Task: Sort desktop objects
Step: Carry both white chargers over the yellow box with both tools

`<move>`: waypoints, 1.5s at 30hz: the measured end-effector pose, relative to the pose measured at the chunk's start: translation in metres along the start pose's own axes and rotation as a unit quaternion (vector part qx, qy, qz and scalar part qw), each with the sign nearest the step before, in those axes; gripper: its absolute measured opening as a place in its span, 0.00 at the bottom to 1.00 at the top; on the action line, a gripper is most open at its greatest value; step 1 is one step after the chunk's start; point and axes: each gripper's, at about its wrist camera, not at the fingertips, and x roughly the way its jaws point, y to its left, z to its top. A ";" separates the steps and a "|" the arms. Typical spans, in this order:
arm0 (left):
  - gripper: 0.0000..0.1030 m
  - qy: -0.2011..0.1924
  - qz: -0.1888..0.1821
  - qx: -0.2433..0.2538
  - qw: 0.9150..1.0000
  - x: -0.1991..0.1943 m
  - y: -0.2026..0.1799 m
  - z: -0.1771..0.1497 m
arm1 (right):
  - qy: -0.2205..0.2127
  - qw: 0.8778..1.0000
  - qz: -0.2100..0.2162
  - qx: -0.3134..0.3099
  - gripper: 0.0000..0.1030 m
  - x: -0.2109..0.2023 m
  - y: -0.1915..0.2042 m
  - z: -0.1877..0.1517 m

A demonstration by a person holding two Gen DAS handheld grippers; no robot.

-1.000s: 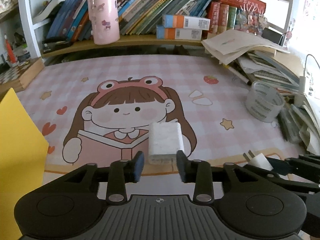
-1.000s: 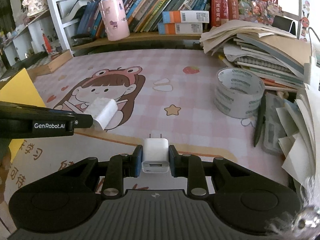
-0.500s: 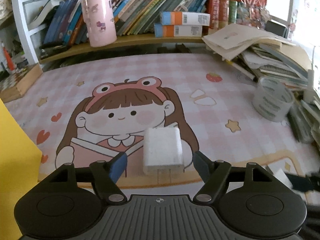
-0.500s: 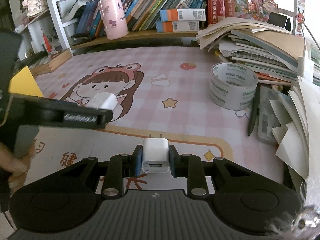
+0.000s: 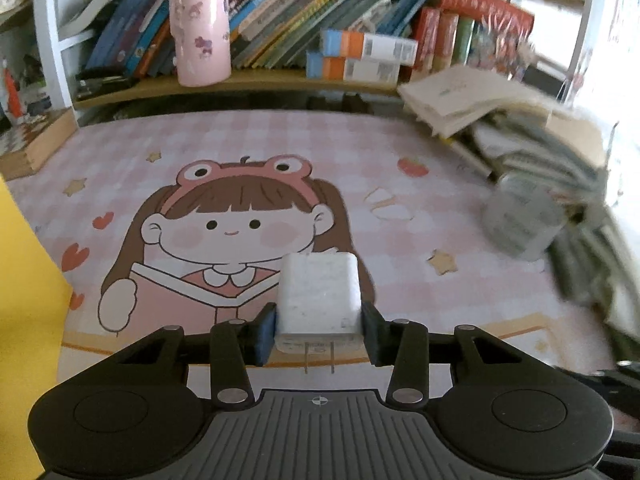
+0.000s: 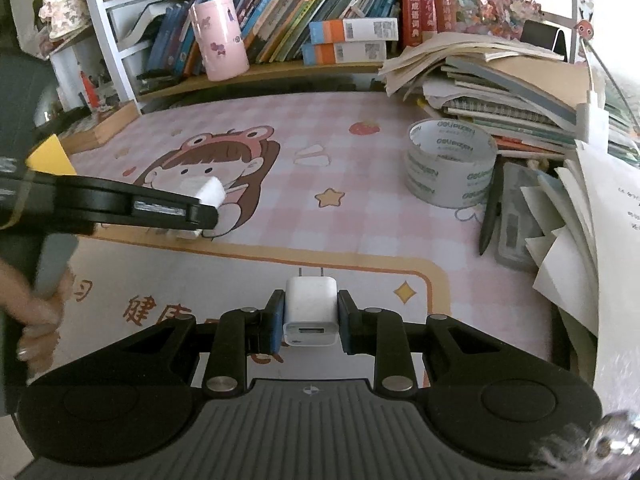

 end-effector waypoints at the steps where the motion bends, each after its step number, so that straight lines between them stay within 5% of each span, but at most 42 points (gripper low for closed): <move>1: 0.41 -0.003 -0.007 -0.008 1.000 -0.007 0.001 0.000 | -0.002 1.000 0.000 -0.001 0.23 -0.001 0.001 0.001; 16: 0.41 -0.042 -0.067 -0.077 0.994 -0.102 0.021 -0.016 | -0.021 1.000 0.020 -0.013 0.23 -0.036 0.028 -0.006; 45: 0.41 -0.057 -0.144 -0.057 0.986 -0.221 0.090 -0.094 | -0.026 0.999 -0.002 -0.030 0.23 -0.115 0.128 -0.051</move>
